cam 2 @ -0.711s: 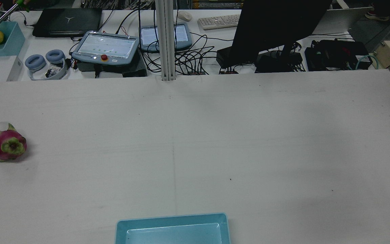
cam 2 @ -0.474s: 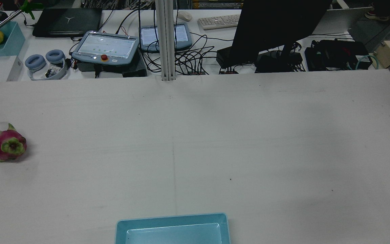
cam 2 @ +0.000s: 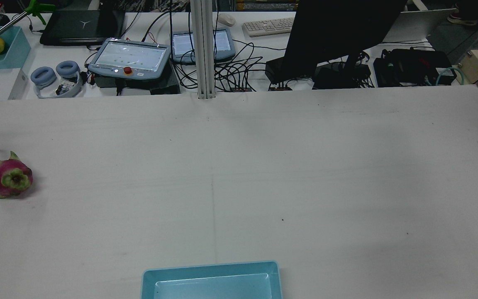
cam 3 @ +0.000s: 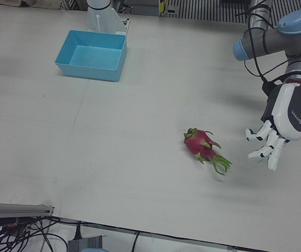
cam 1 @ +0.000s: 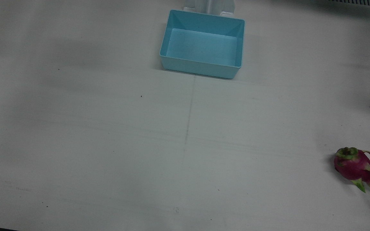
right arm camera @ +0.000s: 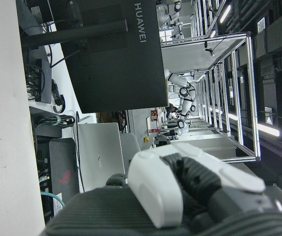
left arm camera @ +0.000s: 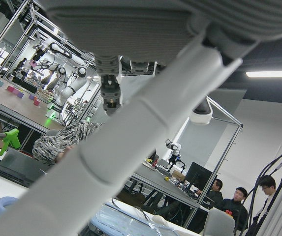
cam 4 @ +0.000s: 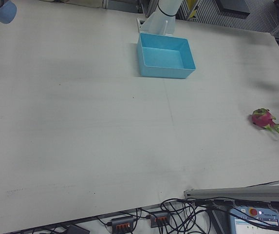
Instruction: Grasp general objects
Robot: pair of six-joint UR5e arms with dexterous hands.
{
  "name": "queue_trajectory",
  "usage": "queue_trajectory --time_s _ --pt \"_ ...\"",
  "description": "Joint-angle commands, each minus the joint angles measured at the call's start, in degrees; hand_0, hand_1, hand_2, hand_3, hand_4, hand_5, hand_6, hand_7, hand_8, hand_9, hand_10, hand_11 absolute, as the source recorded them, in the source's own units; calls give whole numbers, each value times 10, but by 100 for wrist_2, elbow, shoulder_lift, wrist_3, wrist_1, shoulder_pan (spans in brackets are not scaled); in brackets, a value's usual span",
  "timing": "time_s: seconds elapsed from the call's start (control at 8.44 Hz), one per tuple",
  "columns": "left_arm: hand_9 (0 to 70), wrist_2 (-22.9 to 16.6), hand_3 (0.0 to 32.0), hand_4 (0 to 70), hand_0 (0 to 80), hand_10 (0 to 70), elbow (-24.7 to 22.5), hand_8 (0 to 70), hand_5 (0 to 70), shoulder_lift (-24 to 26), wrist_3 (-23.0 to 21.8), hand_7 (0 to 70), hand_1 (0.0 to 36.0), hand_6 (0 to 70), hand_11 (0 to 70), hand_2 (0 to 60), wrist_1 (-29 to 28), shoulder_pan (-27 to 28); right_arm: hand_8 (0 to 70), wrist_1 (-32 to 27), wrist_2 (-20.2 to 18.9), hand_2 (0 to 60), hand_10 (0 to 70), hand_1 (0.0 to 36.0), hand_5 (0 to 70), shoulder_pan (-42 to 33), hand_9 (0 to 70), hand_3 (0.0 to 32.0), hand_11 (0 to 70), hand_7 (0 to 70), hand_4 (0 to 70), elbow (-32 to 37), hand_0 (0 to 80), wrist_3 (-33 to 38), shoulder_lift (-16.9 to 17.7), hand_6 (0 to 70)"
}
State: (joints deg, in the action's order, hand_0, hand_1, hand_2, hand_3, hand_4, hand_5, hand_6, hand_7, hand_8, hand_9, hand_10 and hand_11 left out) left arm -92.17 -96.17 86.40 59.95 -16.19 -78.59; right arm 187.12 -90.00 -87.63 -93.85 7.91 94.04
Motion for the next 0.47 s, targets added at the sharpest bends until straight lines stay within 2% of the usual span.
queue_trajectory --time_s 0.0,0.24,0.36 --pt "54 -188 0 0 800 0 -780 0 700 -115 1303 341 360 0 0 600 1000 167 0 0 0 0 0 0 0 0 0 0 0 0 0 -1 0 0 0 0" --pt "51 39 0 0 800 0 -798 0 700 -79 1790 326 360 0 0 600 1117 685 0 0 0 0 0 0 0 0 0 0 0 0 0 7 0 0 0 0" --pt "50 319 0 0 800 0 -789 0 700 -44 1809 323 360 0 0 600 1152 992 0 0 0 0 0 0 0 0 0 0 0 0 0 7 0 8 0 0"
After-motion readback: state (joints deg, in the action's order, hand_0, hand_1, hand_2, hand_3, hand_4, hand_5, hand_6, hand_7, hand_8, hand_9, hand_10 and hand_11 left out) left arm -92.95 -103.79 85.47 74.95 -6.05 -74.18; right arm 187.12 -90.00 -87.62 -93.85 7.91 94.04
